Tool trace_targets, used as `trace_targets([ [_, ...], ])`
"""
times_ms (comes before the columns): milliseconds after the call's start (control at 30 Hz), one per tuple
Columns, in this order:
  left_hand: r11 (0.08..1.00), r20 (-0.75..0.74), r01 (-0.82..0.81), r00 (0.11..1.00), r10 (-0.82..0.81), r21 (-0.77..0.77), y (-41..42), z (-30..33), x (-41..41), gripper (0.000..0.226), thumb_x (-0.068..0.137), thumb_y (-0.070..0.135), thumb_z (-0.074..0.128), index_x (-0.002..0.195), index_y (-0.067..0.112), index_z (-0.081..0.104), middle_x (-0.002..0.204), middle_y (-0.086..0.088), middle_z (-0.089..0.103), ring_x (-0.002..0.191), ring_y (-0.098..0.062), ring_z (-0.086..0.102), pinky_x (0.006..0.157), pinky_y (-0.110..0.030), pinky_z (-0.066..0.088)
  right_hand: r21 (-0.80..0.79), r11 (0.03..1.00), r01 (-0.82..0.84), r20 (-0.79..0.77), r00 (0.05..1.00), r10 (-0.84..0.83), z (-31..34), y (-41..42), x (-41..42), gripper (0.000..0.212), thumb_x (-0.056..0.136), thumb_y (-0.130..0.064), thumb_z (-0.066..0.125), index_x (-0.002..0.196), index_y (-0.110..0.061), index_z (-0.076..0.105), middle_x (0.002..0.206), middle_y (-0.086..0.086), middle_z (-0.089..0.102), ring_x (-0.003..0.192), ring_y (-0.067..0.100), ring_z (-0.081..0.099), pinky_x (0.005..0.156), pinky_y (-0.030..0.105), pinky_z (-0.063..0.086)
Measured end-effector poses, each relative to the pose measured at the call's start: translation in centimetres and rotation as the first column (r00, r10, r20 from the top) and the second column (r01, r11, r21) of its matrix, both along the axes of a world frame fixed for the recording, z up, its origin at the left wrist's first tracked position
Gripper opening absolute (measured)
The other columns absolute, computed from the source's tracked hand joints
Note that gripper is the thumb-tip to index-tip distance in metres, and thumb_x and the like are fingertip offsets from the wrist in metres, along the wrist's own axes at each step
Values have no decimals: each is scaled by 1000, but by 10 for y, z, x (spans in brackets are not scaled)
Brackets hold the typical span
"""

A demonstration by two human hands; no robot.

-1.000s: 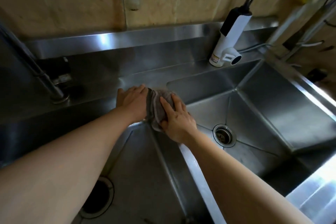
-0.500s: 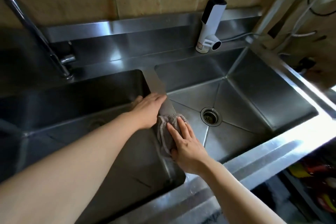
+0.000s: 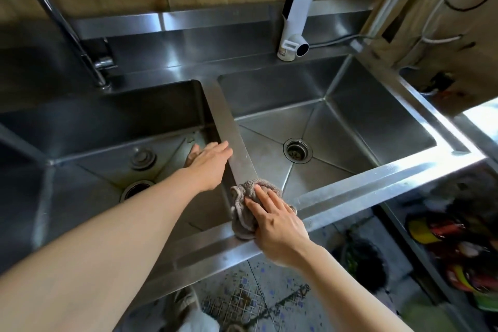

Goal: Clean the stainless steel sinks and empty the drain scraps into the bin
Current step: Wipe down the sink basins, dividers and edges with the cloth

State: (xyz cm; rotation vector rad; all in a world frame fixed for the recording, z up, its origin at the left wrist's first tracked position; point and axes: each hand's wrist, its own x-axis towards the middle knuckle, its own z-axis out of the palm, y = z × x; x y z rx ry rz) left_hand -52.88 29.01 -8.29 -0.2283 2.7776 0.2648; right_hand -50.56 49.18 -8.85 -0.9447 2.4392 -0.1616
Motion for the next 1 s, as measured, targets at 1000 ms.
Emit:
trace_targets([
  [1000, 921, 79, -385, 918, 389, -53, -49, 7, 283, 84, 72, 44, 77, 143, 33, 34, 143, 13, 44, 131, -15, 39, 109, -41, 22, -20, 924, -381, -392, 854, 343, -18, 35, 17, 68, 72, -31, 80, 134, -20, 53, 140, 7, 51, 129, 35, 47, 105, 47, 36],
])
